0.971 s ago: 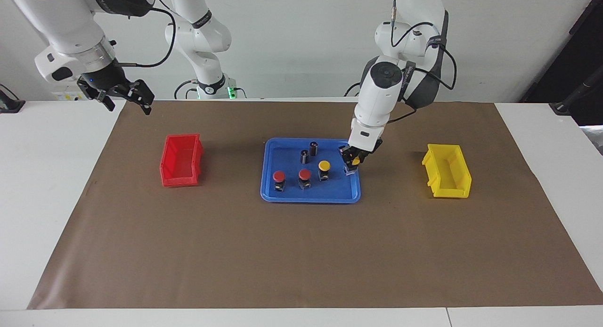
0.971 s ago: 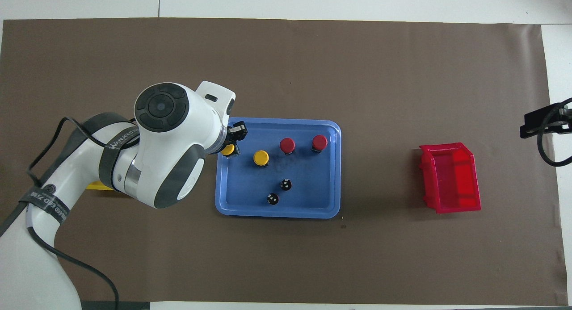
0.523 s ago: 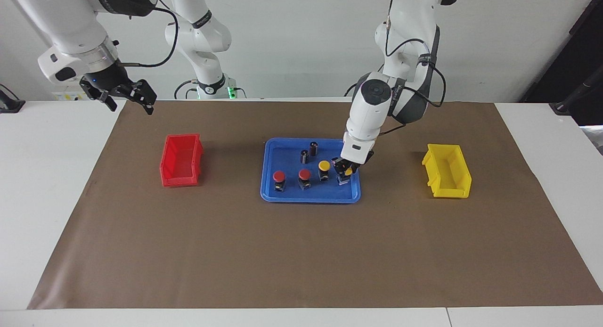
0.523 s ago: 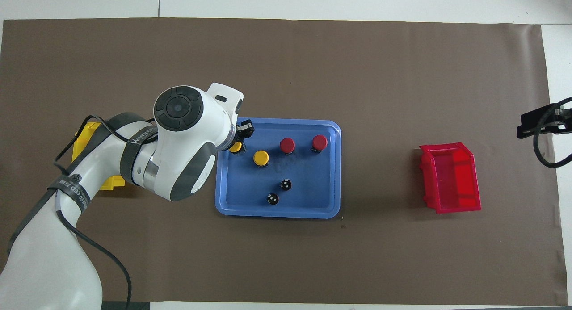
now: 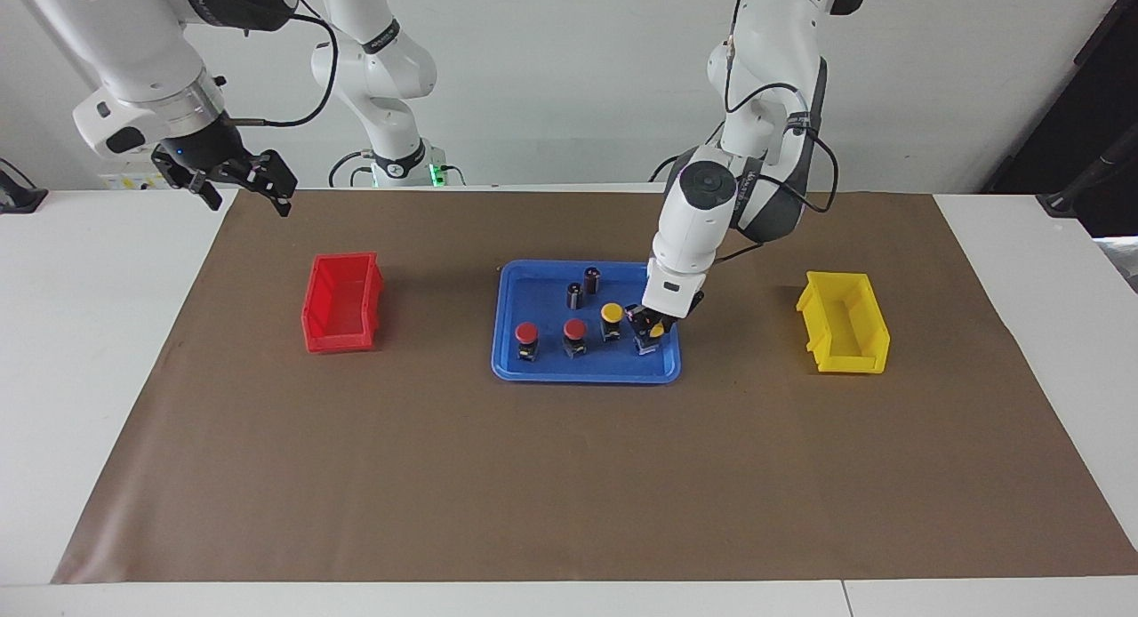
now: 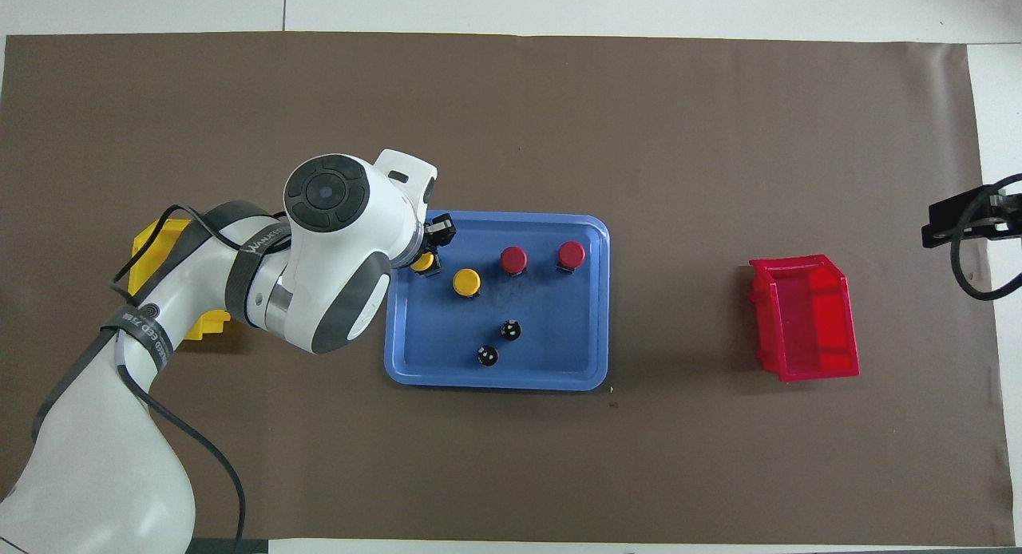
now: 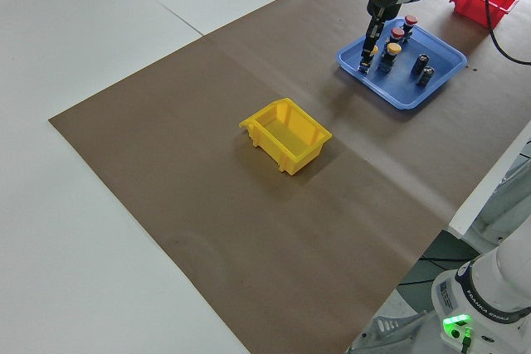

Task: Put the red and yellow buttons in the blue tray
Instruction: 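Lower and release the yellow button into the tray with the left gripper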

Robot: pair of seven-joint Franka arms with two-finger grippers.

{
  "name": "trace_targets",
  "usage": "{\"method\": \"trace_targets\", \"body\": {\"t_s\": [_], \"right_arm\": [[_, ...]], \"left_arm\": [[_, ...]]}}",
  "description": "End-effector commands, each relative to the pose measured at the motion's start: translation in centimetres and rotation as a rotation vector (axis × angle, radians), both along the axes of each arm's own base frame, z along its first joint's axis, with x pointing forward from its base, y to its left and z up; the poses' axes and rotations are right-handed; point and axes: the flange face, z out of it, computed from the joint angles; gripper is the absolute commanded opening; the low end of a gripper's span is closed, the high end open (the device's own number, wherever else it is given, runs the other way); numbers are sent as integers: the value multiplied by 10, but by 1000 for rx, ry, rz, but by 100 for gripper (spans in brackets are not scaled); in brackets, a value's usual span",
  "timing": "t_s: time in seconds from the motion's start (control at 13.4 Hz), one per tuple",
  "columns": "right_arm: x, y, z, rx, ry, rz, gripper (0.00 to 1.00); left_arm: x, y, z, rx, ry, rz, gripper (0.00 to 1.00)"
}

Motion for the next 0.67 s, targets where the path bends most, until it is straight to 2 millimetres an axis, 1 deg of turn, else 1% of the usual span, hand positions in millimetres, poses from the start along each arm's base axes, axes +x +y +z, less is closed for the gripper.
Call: {"method": "trace_targets", "body": {"t_s": [0.0,0.07,0.15,0.22,0.3,0.37,0.45,0.52,0.6], "right_arm": [[-6,0,1,-6,-1,18,100],[-6,0,0,-6,0,18,100],[-6,0,0,-6,0,18,100],[-6,0,1,-6,-1,18,100],[-6,0,1,-6,-3,18,100],[-6,0,0,-6,0,19,100],[-6,0,1,-6,-1,16,100],[-6,0,0,-6,0,16,100],[-6,0,0,-6,0,18,100]], "left_arm": [[2,2,-6,6,-12,3,14],[3,3,-6,6,-12,3,26],[3,4,-6,5,-13,3,47],[3,3,-5,6,-12,3,58],[2,2,-4,8,-8,3,66],[3,2,-3,8,-8,3,71],[3,3,3,9,-8,4,72],[3,4,13,13,-4,3,74],[3,6,23,21,7,5,78]]}}
